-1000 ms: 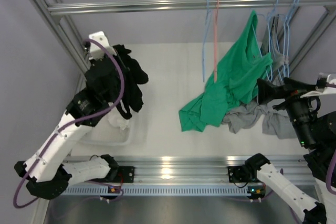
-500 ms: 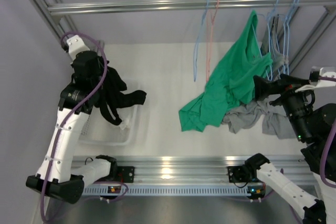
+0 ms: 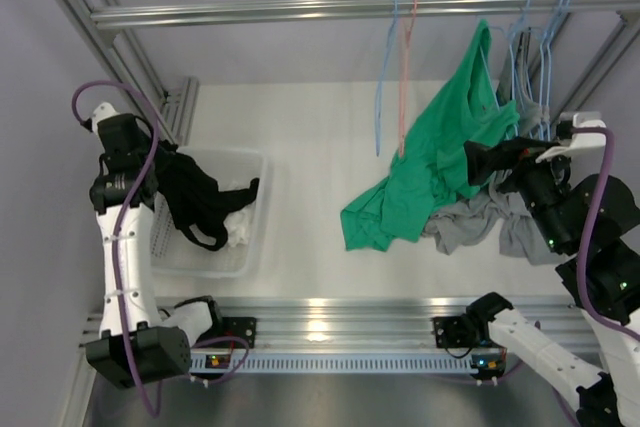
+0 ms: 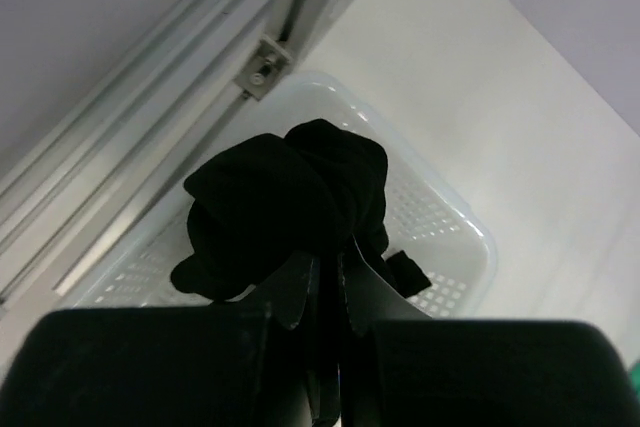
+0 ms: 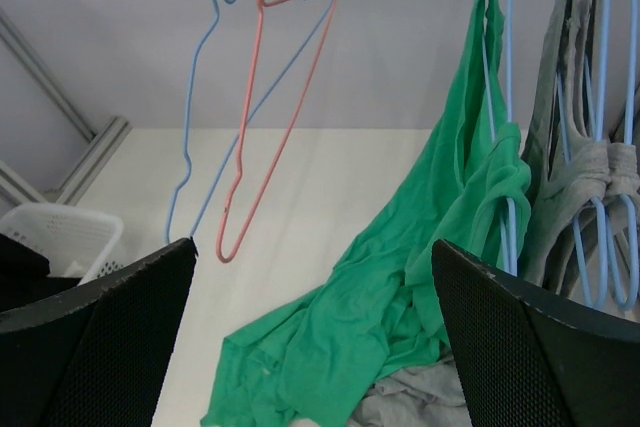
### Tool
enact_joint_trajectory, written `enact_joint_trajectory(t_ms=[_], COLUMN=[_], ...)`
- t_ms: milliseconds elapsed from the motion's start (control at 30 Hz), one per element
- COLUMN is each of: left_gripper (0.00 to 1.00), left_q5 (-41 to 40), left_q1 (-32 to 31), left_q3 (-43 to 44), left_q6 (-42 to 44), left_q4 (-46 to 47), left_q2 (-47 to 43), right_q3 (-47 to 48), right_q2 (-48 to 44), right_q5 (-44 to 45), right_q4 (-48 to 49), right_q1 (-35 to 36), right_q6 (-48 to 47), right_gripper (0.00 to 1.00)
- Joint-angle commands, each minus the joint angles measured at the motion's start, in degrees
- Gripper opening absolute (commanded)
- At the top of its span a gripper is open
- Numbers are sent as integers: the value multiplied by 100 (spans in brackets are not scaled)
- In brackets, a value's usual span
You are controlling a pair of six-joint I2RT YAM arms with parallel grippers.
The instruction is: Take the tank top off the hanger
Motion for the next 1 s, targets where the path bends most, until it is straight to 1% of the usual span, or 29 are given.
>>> enact_joint_trajectory(t_ms=[0,67,100,167,267,333,400,467,533,600,633,667,700,733,767,800,900,933,967], left_gripper=[0,0,0,0,0,0,4,5,4,3,5,11,38,48,54,66,77,84,99], left_q5=[1044,1544,1616,1704,1582,1713,2133,2066,1847,1583,1286,1144,968,836,835,852,782,773,782], left_q1=[28,19,19,10,-7,-7,-86,-279,-560,-683,-719,-736,-745,-754,-754,-754,-754,-763,-789], left_q3=[-235,-544,-702,-1133,-1704,-2090,-2250,-2382,-2426,-2531,-2592,-2698,-2733,-2742,-2743,-2690,-2445,-2304,-2129], left_q6=[-91,-100,-109,-135,-249,-381,-556,-636,-636,-662,-662,-706,-732,-750,-733,-707,-575,-505,-382], left_q4=[287,366,454,498,638,866,1051,1236,1237,1263,1280,1289,1289,1289,1281,1281,1176,1071,948], left_q2=[-54,-167,-238,-465,-677,-626,-319,67,392,473,491,491,508,526,526,491,62,-244,-386], right_q3=[-65,-13,22,153,425,619,743,900,1024,1086,1129,1156,1182,1261,1314,1367,1665,1884,2016], right_q2=[27,132,159,238,457,624,949,1308,1616,1741,1776,1829,1847,1873,1908,1943,2049,2162,2233], right_q5=[-35,-52,-52,-61,-104,-140,-157,-149,-244,-403,-586,-666,-719,-790,-808,-825,-922,-948,-957], right_q4=[117,108,108,108,108,108,91,99,100,91,99,108,108,100,100,91,47,-92,-190], right_q1=[40,49,49,49,40,49,49,32,-91,-214,-328,-390,-425,-495,-522,-566,-829,-1039,-1189], right_q6=[-16,10,2,-7,-51,-95,-165,-218,-236,-192,-157,-113,-104,-95,-113,-139,-253,-279,-349], right_gripper=[99,99,99,99,100,100,99,99,99,99,99,99,100,99,99,99,99,99,99])
